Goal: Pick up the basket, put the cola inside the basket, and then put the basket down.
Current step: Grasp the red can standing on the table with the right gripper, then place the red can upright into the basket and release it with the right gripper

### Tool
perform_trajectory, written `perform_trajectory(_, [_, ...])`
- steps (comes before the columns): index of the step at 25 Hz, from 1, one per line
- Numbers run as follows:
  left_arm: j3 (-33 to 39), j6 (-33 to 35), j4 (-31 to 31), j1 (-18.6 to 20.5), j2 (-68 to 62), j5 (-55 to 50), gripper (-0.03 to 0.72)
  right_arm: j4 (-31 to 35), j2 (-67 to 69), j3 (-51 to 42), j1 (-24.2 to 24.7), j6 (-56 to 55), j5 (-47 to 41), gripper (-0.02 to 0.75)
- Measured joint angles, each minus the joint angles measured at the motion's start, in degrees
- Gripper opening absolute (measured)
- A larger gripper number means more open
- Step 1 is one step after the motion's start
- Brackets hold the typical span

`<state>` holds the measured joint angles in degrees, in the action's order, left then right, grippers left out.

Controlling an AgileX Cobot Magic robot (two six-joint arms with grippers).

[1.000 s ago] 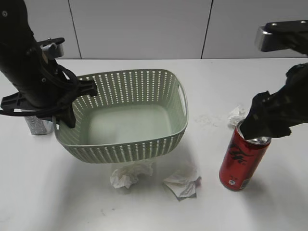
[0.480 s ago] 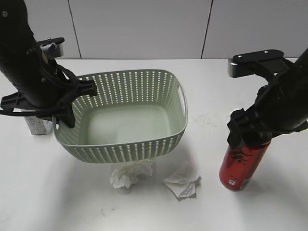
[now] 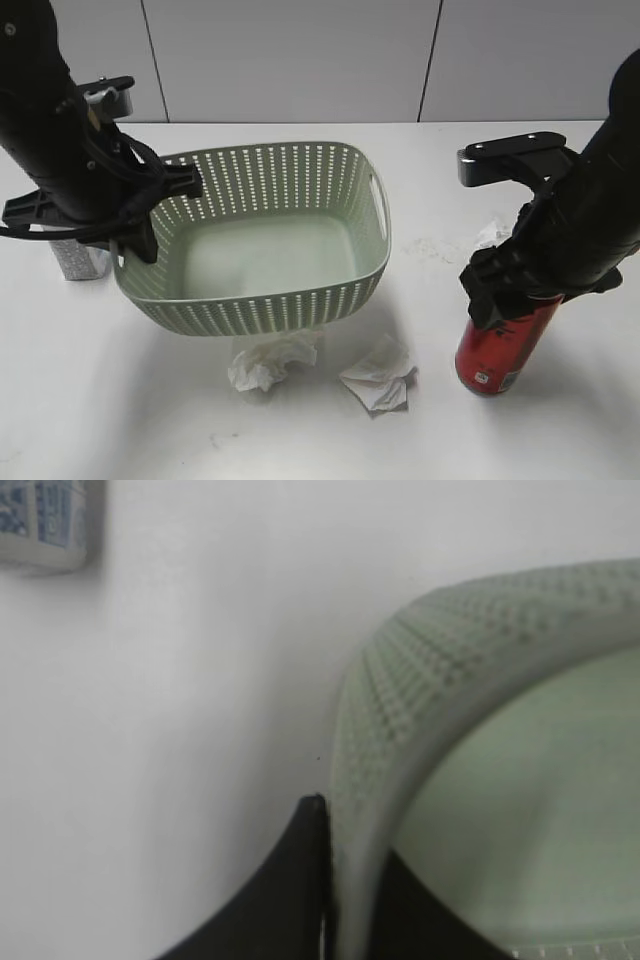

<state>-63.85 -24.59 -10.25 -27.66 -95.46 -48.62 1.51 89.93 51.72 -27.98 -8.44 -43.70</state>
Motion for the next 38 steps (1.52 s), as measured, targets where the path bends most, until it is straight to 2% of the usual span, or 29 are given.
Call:
perform_trajectory(6, [-5.29, 0.0, -0.27, 0.0, -4.73, -4.47, 0.0, 0.0, 0.07, 0.45, 0.0, -0.63, -1.35, 0.538])
perform_trajectory(10, [-7.48, -0.02, -0.27, 0.0, -6.63, -5.4, 0.0, -0.61, 0.13, 4.43, 0.0, 0.15, -9.34, 0.538])
perform_trajectory(16, [-7.7, -0.07, -0.58, 0.0, -9.73, -5.55, 0.0, -2.92, -1.96, 19.61, 0.0, 2.6, -18.97, 0.538])
perform_trajectory(22, [-8.06, -0.07, -2.31, 0.0, -10.76, -3.36, 0.0, -4.47, -0.06, 37.26, -0.09, 4.06, -24.07, 0.538])
perform_trajectory(24, [-8.06, -0.07, -2.59, 0.0, -10.82, -2.83, 0.0, -3.99, 2.31, 42.14, -1.21, 4.41, -24.8, 0.538])
perform_trajectory(32, [-8.84, -0.07, -2.18, 0.0, -10.82, -2.39, 0.0, -2.5, 19.69, 57.94, -11.58, 5.47, -25.7, 0.538])
perform_trajectory(38, [-12.39, -0.02, -0.54, 0.0, -10.84, -3.48, 0.0, -2.24, 29.72, 62.01, -14.15, 6.51, -25.59, 0.538])
